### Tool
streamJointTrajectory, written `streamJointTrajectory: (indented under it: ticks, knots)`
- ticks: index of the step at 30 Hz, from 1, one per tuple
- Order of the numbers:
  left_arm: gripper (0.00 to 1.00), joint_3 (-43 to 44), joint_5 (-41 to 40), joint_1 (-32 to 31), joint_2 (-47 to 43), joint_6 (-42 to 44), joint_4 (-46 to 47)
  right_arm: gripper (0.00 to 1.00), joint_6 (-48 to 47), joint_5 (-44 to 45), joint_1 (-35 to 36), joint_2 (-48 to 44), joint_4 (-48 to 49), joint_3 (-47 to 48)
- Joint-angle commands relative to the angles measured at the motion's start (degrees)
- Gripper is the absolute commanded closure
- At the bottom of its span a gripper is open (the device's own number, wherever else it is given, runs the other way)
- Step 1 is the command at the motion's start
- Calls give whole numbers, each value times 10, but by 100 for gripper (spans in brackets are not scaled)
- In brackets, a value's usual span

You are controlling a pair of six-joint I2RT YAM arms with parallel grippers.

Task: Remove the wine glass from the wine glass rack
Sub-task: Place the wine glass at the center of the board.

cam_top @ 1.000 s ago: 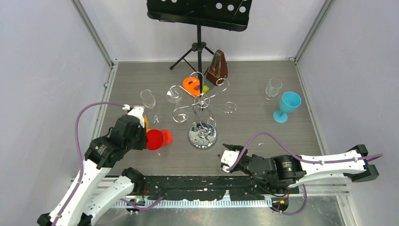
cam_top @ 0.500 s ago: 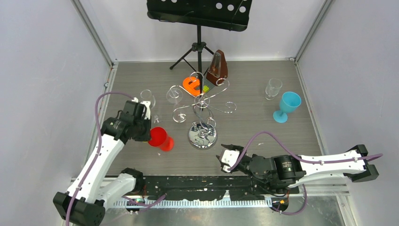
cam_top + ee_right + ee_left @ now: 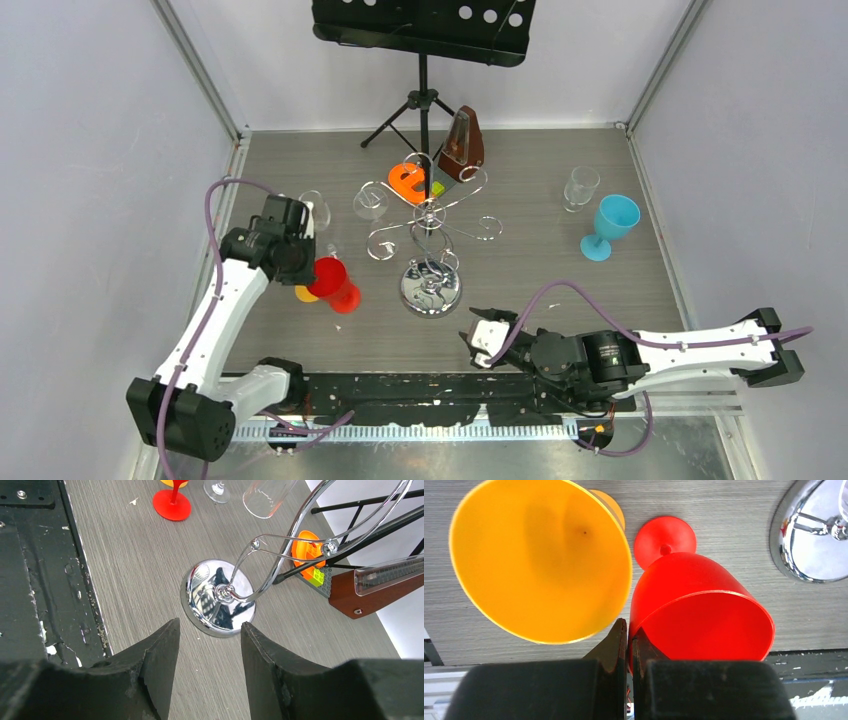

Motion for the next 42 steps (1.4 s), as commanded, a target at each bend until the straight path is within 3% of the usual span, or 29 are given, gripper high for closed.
streamJointTrajectory:
  ticks: [1,11,20,24,34,42]
  knots:
    - [100,25,-25,16,14,9,16,46,-4,-6,2,-12,32,-1]
    - [100,52,-41,54,55,12,8,46,-9,-12,2,-20,21,10]
    - [100,51,-11,55,37,8,8,45,-10,-13,2,-26,17,10]
    - [91,45,-2,55,35,9,10,45,-12,-7,2,-21,16,15]
    - [56,46,1,55,13,6,4,42,2,4,2,-31,6,26]
    - [43,63,6,52,-46,-1,-11,41,5,12,2,-20,9,44]
